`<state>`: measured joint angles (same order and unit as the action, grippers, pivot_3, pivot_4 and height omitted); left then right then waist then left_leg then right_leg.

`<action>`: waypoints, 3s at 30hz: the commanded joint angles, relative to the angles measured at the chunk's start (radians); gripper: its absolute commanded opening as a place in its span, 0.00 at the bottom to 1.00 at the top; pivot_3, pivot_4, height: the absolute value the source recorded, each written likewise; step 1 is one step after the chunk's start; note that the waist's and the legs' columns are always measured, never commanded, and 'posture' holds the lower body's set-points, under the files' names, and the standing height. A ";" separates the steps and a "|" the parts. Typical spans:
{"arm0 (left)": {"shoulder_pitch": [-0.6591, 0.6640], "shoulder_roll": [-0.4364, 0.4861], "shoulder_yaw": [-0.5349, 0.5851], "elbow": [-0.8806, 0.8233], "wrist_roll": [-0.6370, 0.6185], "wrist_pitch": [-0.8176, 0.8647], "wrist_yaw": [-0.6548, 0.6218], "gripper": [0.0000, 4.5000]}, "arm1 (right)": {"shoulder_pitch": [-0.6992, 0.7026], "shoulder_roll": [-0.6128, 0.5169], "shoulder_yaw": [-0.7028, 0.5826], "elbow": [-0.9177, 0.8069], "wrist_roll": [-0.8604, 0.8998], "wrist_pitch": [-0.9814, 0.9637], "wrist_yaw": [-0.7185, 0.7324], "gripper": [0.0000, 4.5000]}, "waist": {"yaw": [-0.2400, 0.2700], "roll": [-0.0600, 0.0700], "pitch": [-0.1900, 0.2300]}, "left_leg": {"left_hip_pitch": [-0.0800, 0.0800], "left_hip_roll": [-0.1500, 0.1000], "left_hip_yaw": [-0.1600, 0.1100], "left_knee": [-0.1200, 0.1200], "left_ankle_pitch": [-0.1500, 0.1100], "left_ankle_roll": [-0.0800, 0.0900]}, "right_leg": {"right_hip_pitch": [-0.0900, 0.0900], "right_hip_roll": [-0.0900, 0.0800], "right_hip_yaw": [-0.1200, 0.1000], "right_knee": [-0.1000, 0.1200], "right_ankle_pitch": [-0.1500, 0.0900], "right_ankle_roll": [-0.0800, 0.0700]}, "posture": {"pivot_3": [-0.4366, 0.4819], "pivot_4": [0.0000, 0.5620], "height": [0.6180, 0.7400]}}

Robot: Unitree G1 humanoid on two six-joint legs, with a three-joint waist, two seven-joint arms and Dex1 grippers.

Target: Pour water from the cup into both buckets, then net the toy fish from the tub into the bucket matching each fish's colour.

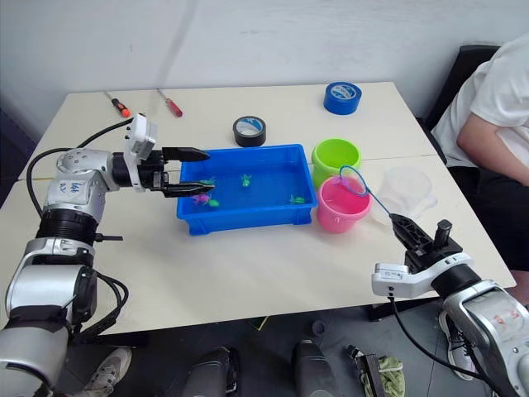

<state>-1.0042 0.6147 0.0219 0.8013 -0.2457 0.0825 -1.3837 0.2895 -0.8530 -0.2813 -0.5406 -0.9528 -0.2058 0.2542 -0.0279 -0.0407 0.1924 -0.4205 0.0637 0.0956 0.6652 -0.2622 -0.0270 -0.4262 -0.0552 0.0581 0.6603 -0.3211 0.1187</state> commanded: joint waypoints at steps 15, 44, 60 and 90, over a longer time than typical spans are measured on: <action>0.028 0.063 0.057 -0.101 -0.048 0.075 -0.022 0.99 | -0.175 0.025 -0.065 -0.088 0.291 0.004 0.077 0.00 | -0.006 0.000 0.000 | 0.001 0.000 0.000 0.001 0.001 -0.001 | 0.001 0.000 0.000 0.003 0.000 0.000 | 0.48 0.27 0.92; 0.451 0.278 0.278 -0.443 -0.080 0.323 0.420 0.99 | -1.086 0.462 0.420 0.197 1.175 1.296 0.529 0.00 | -0.003 0.000 0.000 | 0.000 0.002 -0.001 0.001 0.002 -0.001 | -0.003 -0.001 -0.002 0.009 -0.001 -0.002 | 0.48 0.27 0.92; 0.513 0.264 0.282 -0.577 -0.127 0.400 0.472 0.99 | -1.119 0.532 0.587 0.386 1.156 1.179 0.447 0.00 | -0.010 -0.001 0.000 | 0.000 0.002 -0.001 -0.001 0.002 -0.001 | -0.004 -0.001 -0.002 0.007 -0.001 -0.002 | 0.48 0.27 0.92; 0.594 0.285 0.336 -0.673 -0.167 0.448 0.509 0.99 | -1.185 0.600 0.672 0.594 1.056 1.055 0.425 0.00 | -0.033 -0.001 0.000 | -0.001 0.002 -0.001 -0.003 0.001 -0.001 | -0.004 -0.002 -0.002 0.004 -0.001 -0.002 | 0.48 0.27 0.92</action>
<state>-0.4156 0.8758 0.3165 0.1668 -0.3943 0.5300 -0.8787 -0.8738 -0.2678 0.3887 0.0619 0.1037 0.8707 0.6834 -0.0606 -0.0413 0.1919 -0.4214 0.0656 0.0946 0.6624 -0.2610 -0.0280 -0.4299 -0.0568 0.0561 0.6640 -0.3220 0.1166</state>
